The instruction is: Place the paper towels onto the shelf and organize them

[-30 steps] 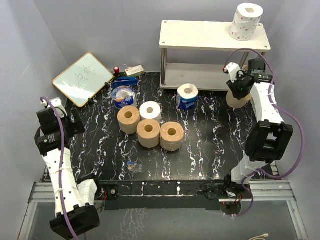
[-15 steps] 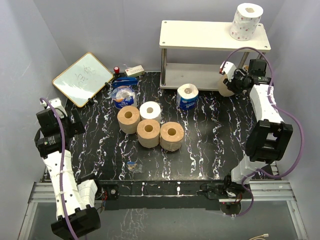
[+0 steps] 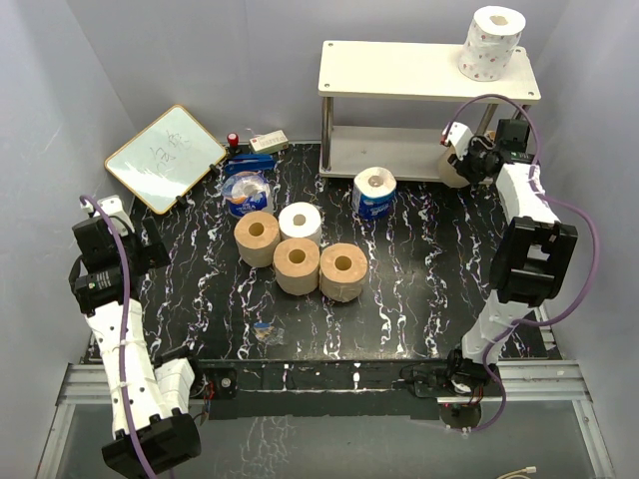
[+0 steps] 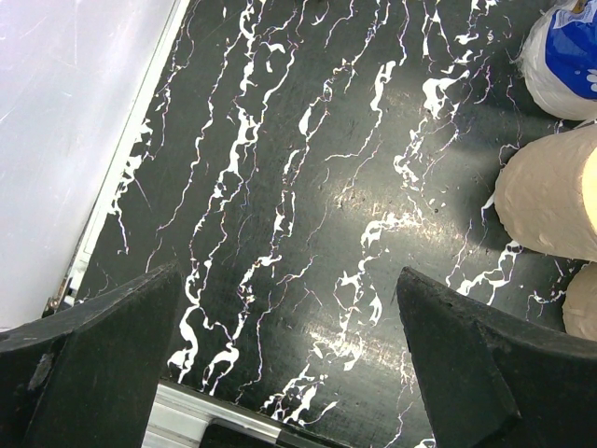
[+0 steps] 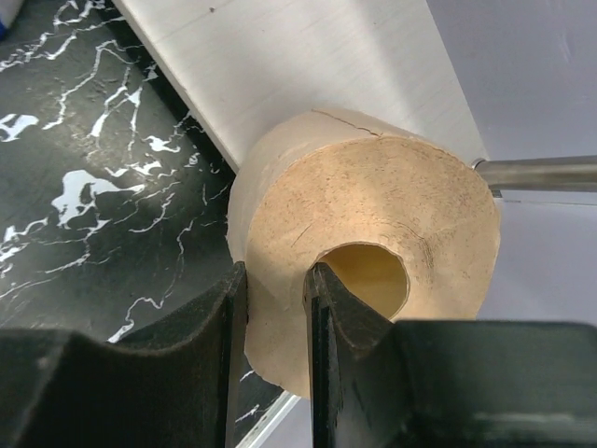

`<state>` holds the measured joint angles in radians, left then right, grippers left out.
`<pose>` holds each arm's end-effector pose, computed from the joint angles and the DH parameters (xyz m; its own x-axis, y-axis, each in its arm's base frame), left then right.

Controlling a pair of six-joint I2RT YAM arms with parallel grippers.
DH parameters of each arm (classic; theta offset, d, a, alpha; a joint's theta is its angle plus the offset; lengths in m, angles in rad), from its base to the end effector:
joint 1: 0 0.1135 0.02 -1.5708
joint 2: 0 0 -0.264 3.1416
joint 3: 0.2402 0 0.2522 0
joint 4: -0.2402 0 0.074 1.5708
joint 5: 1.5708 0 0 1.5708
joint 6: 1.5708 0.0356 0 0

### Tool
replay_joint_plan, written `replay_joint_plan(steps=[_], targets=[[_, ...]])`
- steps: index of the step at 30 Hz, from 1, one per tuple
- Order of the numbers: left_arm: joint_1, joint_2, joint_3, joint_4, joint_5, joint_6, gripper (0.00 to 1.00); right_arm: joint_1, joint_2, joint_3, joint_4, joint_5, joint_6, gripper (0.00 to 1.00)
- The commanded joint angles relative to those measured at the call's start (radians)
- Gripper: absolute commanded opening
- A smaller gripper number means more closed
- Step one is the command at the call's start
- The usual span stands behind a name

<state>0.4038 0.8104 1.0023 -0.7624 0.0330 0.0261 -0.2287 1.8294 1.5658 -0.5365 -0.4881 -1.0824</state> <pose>0.1469 0.0615 0.3512 -0.5060 -0.1878 -0.8418 -0.3541 0.9352 0.0042 0.4061 -0.0774 0.2872 -0.2237 -0.7487 -0.6240 -0.6724 0.5820 -0.4573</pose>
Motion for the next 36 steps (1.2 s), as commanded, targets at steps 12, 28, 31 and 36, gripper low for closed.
replay_joint_plan(steps=[12,28,31,36], targets=[[0.006,-0.001,0.005,0.006,0.003,0.005,0.98,-0.041,0.043,0.096,0.311,0.04,0.092,0.0],[0.006,0.007,0.006,0.006,0.002,0.004,0.98,-0.041,-0.051,0.014,0.436,0.052,0.219,0.98],[0.006,0.003,0.007,0.005,-0.002,0.004,0.98,-0.038,-0.201,-0.061,0.423,0.025,0.312,0.98],[0.006,0.005,0.007,0.004,-0.003,0.004,0.98,-0.026,-0.338,-0.054,-0.074,-0.127,0.311,0.98]])
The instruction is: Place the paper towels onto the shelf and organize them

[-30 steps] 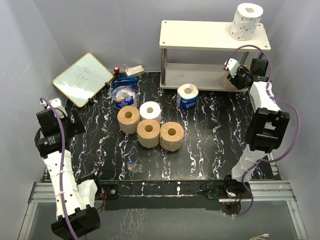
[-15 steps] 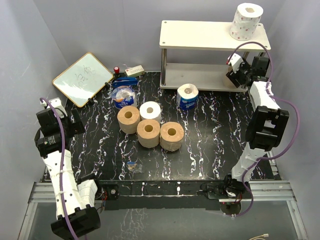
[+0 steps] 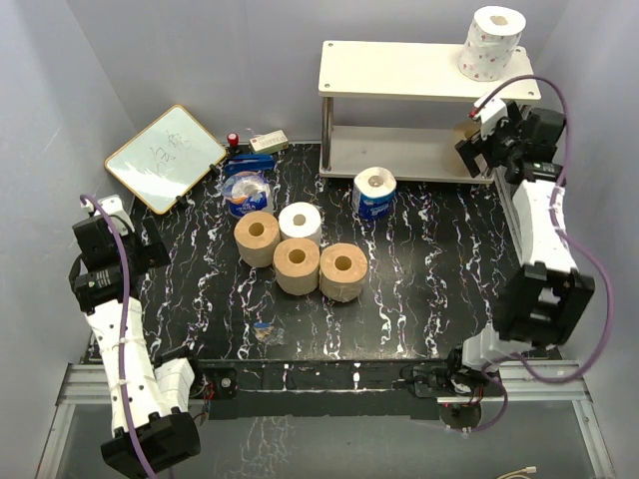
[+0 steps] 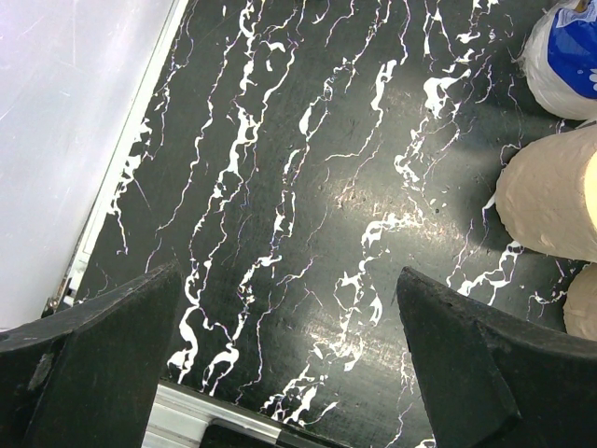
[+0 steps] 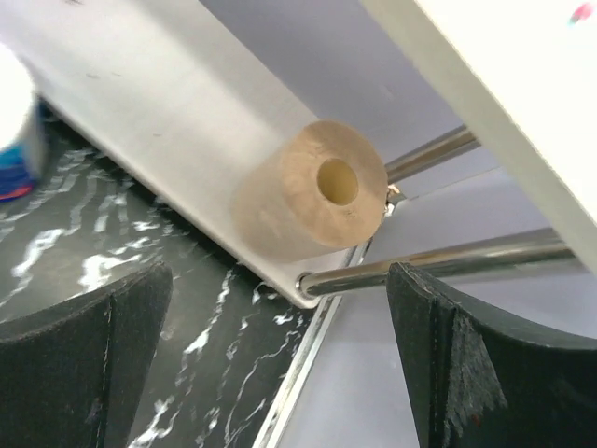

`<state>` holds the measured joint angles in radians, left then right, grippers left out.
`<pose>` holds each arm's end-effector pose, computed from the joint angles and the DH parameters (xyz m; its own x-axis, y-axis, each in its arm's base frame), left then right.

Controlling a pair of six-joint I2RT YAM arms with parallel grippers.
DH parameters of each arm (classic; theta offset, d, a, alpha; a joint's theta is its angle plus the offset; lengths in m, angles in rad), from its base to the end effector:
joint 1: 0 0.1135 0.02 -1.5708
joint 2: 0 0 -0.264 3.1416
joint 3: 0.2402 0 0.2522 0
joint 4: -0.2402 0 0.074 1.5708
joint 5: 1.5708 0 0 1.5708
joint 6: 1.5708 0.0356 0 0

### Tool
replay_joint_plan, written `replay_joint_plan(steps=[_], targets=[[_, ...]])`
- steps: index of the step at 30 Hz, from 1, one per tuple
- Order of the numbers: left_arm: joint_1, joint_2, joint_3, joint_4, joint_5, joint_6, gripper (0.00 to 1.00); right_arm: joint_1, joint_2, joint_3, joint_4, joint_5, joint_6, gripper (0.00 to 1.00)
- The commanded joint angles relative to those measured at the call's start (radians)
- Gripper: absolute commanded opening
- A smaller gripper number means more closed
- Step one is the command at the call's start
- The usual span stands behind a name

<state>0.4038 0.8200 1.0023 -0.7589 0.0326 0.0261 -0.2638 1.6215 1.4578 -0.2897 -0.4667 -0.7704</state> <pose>0.1492 0.0625 0.3502 -0.5108 -0.1899 -0.8385 -0.3544 0.9351 0.0041 0.3710 -0.0836 0.3501 -0.1937 -0.5919 -0.7824 -0.4076 0.7740 -0.4846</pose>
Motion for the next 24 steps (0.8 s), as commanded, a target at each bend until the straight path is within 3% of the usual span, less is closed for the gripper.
replay_joint_plan(steps=[1,3,7,11,20,24], targets=[[0.006,-0.002,0.007,0.001,-0.004,0.002,0.98,0.03,-0.127,0.07,-0.464,-0.154,-0.063,0.98],[0.006,0.006,0.007,0.002,-0.001,0.004,0.98,0.117,-0.138,0.06,-0.669,-0.084,-0.132,0.98],[0.006,0.02,0.007,0.001,0.004,0.006,0.98,0.432,-0.184,-0.055,-0.8,0.11,-0.174,0.98],[0.006,0.024,0.007,0.001,0.004,0.007,0.98,0.57,-0.262,-0.128,-0.753,0.003,-0.24,0.99],[0.008,0.023,0.007,0.003,0.003,0.006,0.98,0.9,-0.173,-0.077,-0.708,0.076,-0.188,0.89],[0.013,0.021,0.006,0.003,0.003,0.006,0.98,0.99,-0.144,-0.069,-0.683,0.085,-0.153,0.83]])
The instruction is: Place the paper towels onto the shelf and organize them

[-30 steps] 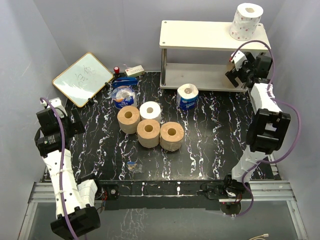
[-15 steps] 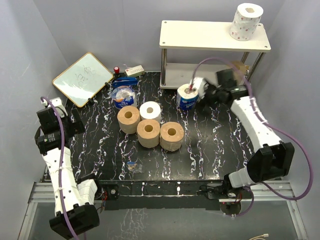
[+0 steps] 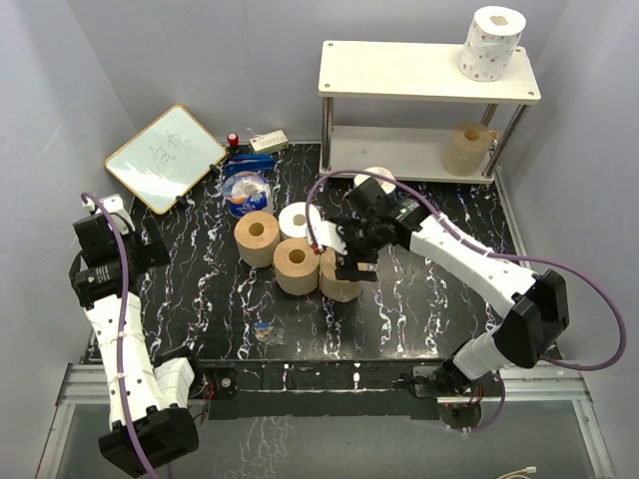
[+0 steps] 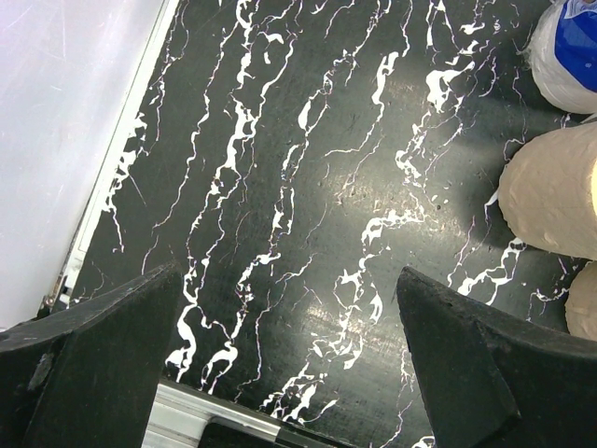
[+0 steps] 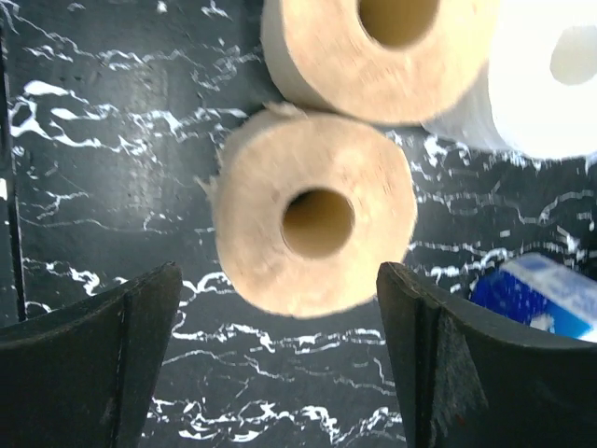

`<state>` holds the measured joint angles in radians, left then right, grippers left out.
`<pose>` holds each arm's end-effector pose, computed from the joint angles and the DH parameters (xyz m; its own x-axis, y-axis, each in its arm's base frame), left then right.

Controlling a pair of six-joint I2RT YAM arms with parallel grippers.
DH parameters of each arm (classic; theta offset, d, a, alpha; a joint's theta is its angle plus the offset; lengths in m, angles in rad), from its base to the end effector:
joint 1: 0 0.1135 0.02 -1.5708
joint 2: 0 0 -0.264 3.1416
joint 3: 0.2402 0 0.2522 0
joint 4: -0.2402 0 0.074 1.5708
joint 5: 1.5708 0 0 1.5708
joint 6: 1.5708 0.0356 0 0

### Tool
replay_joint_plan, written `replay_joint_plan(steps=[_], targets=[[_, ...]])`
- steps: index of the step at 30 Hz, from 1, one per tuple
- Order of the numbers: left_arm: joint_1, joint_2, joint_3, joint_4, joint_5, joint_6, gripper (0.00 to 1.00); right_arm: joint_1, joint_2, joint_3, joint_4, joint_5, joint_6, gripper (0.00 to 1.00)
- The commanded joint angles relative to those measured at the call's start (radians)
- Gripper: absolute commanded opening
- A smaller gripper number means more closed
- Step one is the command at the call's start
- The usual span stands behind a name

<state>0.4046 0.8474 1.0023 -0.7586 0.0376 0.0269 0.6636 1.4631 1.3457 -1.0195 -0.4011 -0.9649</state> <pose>0.1552 0.0650 0.3463 -0.5315 -0.1983 -0.8235 -0.3507 0.9365 0.0008 0.2174 0.1876 0.3100 0.1653 -0.8313 -0.5306 -0.9841 -0.1039 -0.1438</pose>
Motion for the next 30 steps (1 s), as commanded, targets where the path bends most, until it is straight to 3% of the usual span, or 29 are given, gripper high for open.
replay_joint_plan(steps=[1,25,30], targets=[[0.013,-0.005,0.006,0.002,-0.002,0.005,0.98,0.076,0.018,0.031,0.059,0.024,0.046,0.83],[0.014,0.007,0.005,0.002,0.001,0.005,0.98,0.127,0.1,-0.086,0.159,0.136,0.063,0.61],[0.015,0.005,0.005,0.002,0.001,0.005,0.98,0.128,0.121,-0.074,0.159,0.131,0.071,0.43]])
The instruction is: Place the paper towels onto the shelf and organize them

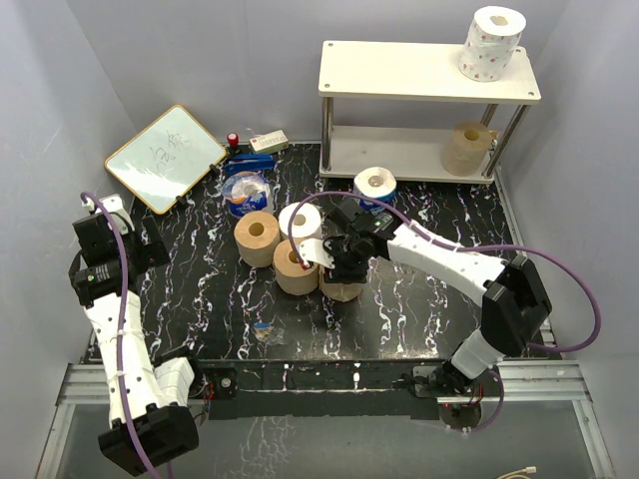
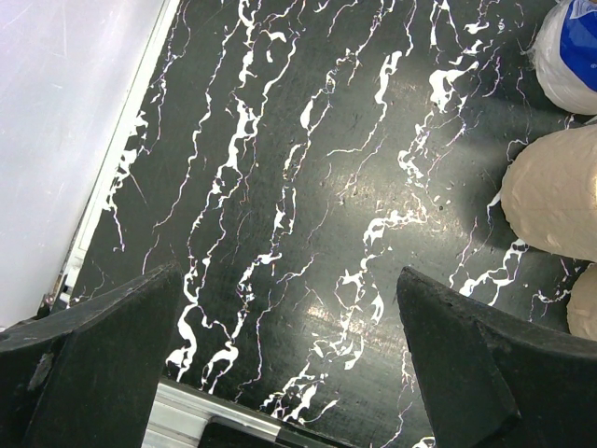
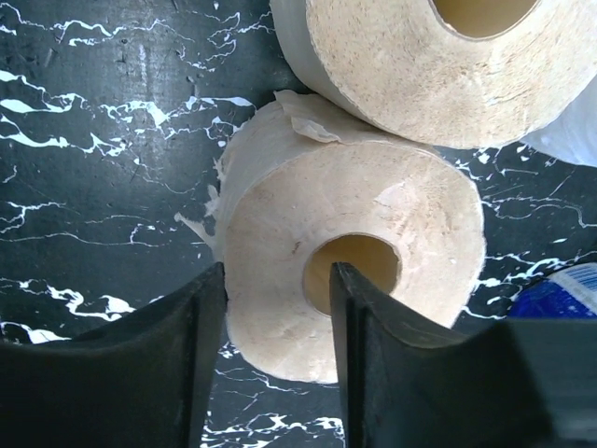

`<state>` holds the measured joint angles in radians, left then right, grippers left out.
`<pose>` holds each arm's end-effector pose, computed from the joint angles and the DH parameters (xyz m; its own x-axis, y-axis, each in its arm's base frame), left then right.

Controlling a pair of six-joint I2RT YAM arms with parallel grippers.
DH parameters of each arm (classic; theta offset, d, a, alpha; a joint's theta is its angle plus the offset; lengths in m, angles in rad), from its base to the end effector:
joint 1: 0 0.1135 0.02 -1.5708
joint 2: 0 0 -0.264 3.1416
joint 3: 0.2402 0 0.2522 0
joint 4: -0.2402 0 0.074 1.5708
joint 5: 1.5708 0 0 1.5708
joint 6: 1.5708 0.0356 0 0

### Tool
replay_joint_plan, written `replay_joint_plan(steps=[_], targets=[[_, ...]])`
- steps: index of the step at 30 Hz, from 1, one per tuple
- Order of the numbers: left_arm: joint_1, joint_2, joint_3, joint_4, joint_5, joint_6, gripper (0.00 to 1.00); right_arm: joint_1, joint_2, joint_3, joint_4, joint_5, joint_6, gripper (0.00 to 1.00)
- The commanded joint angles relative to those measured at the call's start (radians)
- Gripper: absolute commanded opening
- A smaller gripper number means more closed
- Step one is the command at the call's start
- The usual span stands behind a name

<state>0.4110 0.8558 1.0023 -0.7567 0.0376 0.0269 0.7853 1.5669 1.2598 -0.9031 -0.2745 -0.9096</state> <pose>0.1566 0.0668 0.3452 -0.5351 -0.2039 -0.8198 -0.3567 0.9342 0.0005 0.2116 0.2252 0.2593 0.1842 -0.8901 -0.4168 -0.9817 -0.1457 -0.1227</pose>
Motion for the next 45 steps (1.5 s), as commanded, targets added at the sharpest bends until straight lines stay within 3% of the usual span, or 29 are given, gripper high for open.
replay_joint_plan(steps=[1,7,10,13,16,23,31,38,45], targets=[[0.008,-0.002,0.005,0.001,0.001,0.005,0.98,0.006,0.023,0.016,0.04,0.005,0.02,0.43],[0.008,0.0,0.005,0.0,0.004,0.005,0.98,0.006,0.03,0.013,0.026,-0.005,0.038,0.42],[0.008,-0.001,0.006,0.0,0.004,0.005,0.98,0.007,0.031,0.008,0.026,-0.006,0.043,0.36],[0.007,-0.002,0.005,0.0,0.004,0.006,0.98,0.008,0.034,0.013,0.019,-0.004,0.047,0.24],[0.007,-0.006,0.005,0.001,0.003,0.007,0.98,0.006,0.028,0.042,0.002,0.023,0.057,0.0],[0.009,-0.025,0.007,-0.001,-0.002,0.005,0.98,-0.047,-0.084,0.099,0.01,0.128,0.079,0.0],[0.009,-0.021,0.007,-0.002,0.007,0.006,0.98,-0.422,-0.087,0.342,-0.091,0.073,-0.037,0.0],[0.009,-0.035,0.007,-0.002,0.01,0.008,0.98,-0.621,0.052,0.495,-0.11,0.035,-0.125,0.0],[0.009,-0.038,0.007,-0.001,0.013,0.008,0.98,-0.673,0.238,0.599,-0.014,0.04,-0.126,0.0]])
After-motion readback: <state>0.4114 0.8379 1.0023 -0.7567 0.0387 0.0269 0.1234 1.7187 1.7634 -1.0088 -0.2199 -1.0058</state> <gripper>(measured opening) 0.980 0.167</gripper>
